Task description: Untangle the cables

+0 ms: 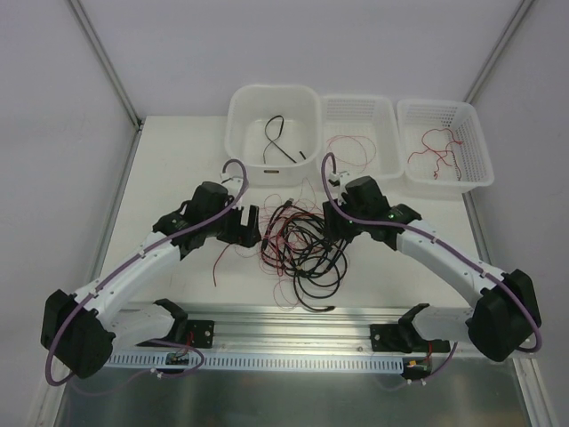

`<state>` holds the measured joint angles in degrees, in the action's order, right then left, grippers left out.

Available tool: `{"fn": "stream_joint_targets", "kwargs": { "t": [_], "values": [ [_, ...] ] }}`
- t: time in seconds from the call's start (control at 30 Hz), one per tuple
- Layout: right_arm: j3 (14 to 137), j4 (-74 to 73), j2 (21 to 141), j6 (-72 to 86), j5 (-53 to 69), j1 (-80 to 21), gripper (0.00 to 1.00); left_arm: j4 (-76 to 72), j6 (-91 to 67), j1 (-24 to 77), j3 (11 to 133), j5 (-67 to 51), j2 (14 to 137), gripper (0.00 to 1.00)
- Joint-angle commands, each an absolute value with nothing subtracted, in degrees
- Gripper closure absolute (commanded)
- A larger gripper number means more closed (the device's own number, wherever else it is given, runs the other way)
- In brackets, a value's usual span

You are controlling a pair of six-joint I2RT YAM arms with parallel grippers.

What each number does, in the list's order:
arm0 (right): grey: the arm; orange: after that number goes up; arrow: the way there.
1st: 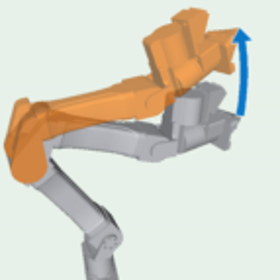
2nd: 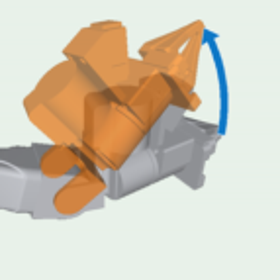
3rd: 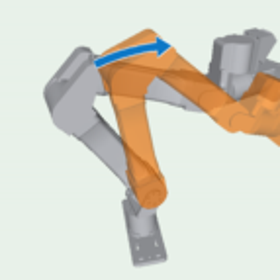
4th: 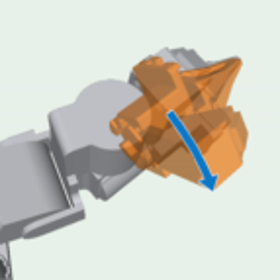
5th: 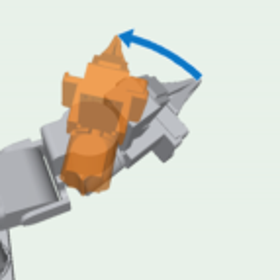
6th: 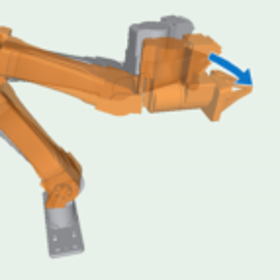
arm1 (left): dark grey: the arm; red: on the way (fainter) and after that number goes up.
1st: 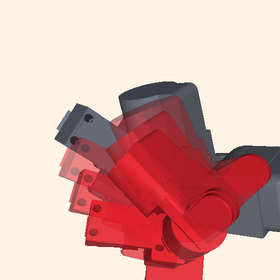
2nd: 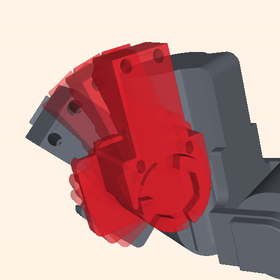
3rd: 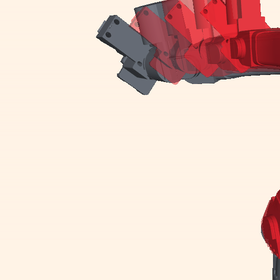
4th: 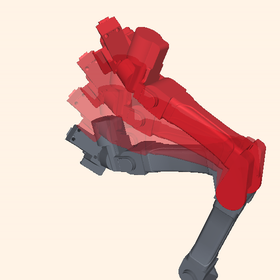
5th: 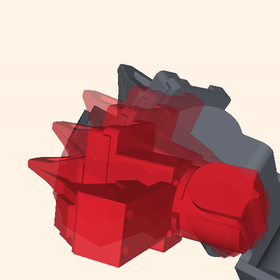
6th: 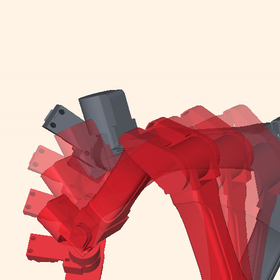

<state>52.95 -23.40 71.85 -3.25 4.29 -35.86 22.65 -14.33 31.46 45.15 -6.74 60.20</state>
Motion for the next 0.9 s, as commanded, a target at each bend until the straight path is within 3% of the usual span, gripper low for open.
{"fn": "stream_joint_targets", "kwargs": {
  "t": [0.0,0.1,0.33,0.43,0.67,0.87],
  "values": [
    [53.1,-20.13,71.11,-2.73,3.43,-36.47,0.44,20.39,-16.0,32.78,50.79,-9.41,63.89,0.15],
    [50.37,-19.25,69.62,-1.67,2.82,-37.0,0.44,20.39,-15.64,36.2,54.83,-6.95,68.1,0.28],
    [45.98,-21.09,61.37,-1.49,-1.48,-37.71,0.4,20.48,-15.47,40.69,64.67,-4.14,81.01,0.34],
    [44.22,-22.05,57.49,-2.02,-4.65,-37.79,0.28,20.48,-15.9,41.4,66.79,-3.6,85.5,0.35],
    [41.84,-24.61,47.91,-2.99,-9.84,-37.79,0.16,20.57,-16.08,42.01,69.61,-1.5,92.37,0.56],
    [40.26,-24.87,44.39,-3.25,-10.37,-37.71,0.14,20.65,-16.0,42.63,71.45,-1.76,95.8,0.72]
  ]
}}
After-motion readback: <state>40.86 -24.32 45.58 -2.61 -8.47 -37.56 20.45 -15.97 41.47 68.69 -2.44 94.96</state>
